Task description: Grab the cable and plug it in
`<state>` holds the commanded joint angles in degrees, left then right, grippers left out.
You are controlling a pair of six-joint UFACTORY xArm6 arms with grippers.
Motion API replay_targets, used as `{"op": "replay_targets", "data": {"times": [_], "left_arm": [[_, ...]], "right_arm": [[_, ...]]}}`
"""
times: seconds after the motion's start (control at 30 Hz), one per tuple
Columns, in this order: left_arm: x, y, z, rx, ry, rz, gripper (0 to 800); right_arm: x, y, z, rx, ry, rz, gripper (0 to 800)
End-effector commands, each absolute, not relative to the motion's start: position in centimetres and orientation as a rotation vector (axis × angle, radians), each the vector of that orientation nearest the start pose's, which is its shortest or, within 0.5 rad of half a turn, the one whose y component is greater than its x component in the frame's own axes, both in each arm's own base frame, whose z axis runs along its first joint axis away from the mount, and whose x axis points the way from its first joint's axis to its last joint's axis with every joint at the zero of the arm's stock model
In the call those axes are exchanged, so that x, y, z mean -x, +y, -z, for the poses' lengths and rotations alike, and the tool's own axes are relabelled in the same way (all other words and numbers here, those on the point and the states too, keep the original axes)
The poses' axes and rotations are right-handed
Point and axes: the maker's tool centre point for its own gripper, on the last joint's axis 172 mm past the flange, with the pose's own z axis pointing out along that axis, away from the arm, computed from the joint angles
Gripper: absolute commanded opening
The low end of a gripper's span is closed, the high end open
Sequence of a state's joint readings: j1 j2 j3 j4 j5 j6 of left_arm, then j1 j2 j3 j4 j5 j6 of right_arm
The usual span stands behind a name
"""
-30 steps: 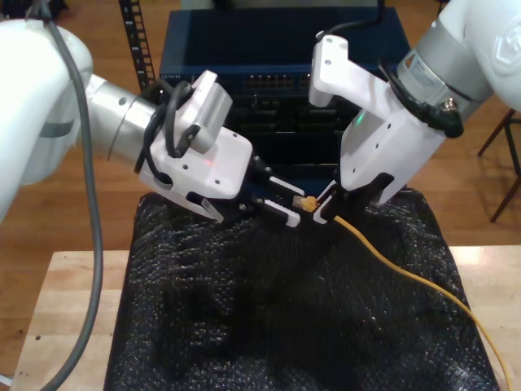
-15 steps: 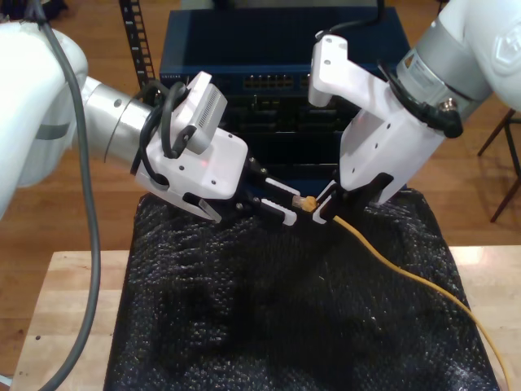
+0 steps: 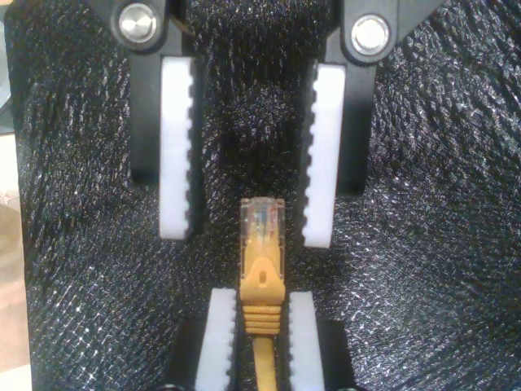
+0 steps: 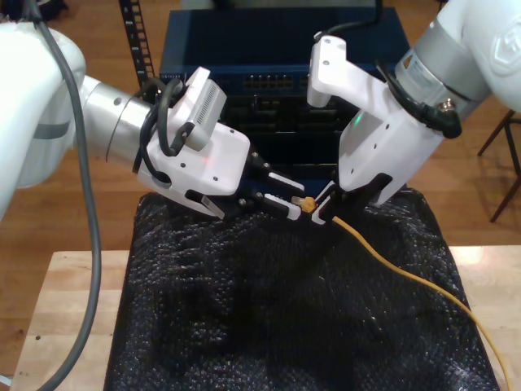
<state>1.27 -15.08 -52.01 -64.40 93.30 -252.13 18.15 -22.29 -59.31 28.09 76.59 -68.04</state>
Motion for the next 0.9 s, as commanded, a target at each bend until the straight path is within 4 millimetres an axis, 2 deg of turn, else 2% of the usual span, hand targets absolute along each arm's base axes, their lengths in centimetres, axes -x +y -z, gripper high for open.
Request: {"op": "replay_targets", "data": {"times": [0.6,0.9], "left_arm": [[-33.76,-23.82,-35.93,-1.394,-1.487,-0.775,185],[-33.8,-23.81,-35.92,-1.395,-1.487,-0.776,55]], "right_arm": [[-33.98,23.14,-34.33,2.07,-1.758,0.386,4],[-34.0,23.18,-34.42,2.069,-1.758,0.389,13]]}}
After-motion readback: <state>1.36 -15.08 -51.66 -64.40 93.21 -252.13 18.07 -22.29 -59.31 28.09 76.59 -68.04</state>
